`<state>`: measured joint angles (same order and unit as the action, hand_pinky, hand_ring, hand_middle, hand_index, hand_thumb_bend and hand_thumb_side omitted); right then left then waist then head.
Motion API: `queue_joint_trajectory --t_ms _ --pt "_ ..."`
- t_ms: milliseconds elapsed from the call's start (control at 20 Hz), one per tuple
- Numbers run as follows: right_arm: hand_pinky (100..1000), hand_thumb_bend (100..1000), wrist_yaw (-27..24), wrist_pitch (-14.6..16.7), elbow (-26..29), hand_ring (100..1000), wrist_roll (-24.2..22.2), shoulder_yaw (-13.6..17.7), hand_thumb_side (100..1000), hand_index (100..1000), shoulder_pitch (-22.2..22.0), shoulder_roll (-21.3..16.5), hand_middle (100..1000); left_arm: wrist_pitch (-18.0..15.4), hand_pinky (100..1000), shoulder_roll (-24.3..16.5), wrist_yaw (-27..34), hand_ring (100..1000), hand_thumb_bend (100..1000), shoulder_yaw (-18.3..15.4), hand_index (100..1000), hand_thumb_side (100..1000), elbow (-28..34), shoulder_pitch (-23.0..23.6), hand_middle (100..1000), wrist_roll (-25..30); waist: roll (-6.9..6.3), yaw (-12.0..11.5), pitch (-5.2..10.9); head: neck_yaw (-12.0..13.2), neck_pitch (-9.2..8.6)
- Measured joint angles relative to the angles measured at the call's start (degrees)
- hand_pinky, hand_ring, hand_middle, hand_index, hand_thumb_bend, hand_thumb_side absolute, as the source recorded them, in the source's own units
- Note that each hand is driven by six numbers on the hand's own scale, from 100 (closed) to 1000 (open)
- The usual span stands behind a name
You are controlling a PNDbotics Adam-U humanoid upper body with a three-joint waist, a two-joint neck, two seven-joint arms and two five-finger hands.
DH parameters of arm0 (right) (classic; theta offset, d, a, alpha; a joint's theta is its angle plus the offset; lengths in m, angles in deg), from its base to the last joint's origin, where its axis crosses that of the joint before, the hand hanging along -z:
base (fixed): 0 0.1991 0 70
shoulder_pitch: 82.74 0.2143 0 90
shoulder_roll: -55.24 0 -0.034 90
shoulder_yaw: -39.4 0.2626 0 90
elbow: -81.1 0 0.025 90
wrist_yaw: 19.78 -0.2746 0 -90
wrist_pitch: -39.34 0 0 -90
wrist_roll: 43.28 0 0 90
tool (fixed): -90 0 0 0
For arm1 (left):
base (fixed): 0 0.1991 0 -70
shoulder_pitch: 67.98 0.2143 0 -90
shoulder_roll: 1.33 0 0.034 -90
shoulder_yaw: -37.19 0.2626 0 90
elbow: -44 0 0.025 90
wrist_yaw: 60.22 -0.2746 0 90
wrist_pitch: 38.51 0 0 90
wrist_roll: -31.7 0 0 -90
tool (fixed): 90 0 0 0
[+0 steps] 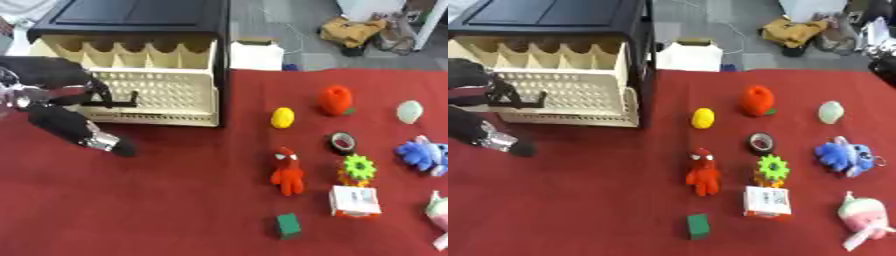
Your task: Pick up objects from table and place into drawer.
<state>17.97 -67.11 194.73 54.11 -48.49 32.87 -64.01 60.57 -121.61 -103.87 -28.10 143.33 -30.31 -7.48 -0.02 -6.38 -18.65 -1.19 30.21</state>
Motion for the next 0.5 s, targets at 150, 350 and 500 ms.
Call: queue_joint_trajectory --t_ms 150,350,500 --pt "697 100 0.0 0.0 0.0 780 0.0 0.0 1000 822 0.0 0.0 768 0.2 100 -0.7 0.2 100 869 0.2 797 1000 1.0 0.6 100 0.3 0.0 0.0 0.13 0.0 0.0" --pt "698 100 0.0 0.0 0.0 780 0.1 0.0 1000 821 0.0 0.0 768 0.3 100 -1.5 0.2 100 870 0.2 797 1000 1.8 1.4 100 0.8 0.02 0.0 0.29 0.0 0.0" --pt "698 100 0.0 0.0 0.0 779 0.1 0.0 1000 821 0.0 0.0 768 0.4 100 -1.9 0.2 100 871 0.2 794 1000 2.3 1.8 100 0.9 0.06 0.1 0.29 0.0 0.0"
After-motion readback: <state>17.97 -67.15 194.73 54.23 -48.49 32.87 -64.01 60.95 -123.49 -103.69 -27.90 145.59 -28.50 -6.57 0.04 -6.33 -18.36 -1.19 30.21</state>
